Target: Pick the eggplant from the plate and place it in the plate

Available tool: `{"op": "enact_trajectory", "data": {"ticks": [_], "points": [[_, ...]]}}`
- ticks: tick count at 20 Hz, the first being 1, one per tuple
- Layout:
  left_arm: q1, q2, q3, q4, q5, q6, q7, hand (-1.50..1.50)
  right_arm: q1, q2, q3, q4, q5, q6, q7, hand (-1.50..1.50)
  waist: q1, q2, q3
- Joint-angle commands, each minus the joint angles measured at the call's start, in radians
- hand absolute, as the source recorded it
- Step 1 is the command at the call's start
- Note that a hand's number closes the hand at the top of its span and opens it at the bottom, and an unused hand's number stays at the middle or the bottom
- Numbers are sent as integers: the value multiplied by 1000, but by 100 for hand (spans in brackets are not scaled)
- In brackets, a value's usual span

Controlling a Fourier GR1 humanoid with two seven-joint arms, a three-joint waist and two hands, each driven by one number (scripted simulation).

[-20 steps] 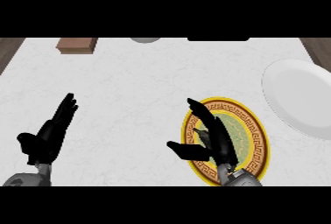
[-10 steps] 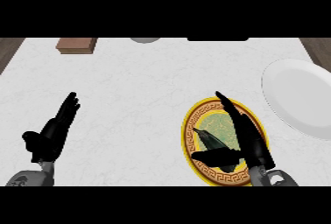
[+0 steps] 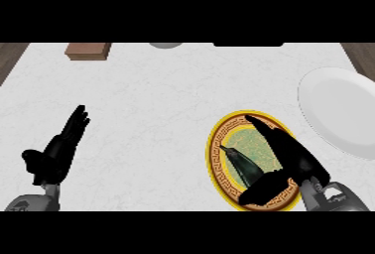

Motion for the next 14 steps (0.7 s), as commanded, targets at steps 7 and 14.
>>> {"op": "enact_trajectory", "data": {"ticks": [7,14], "points": [[-6,-55,-13,21,-47,3,-21,0,-41,-18,-14,52,-95,163,181,-150,-4,1,0],[-37,-29,35,27,-41,-18,12,0,-51,-31,29,174,-78,221,107,-150,-2,2,0]]}}
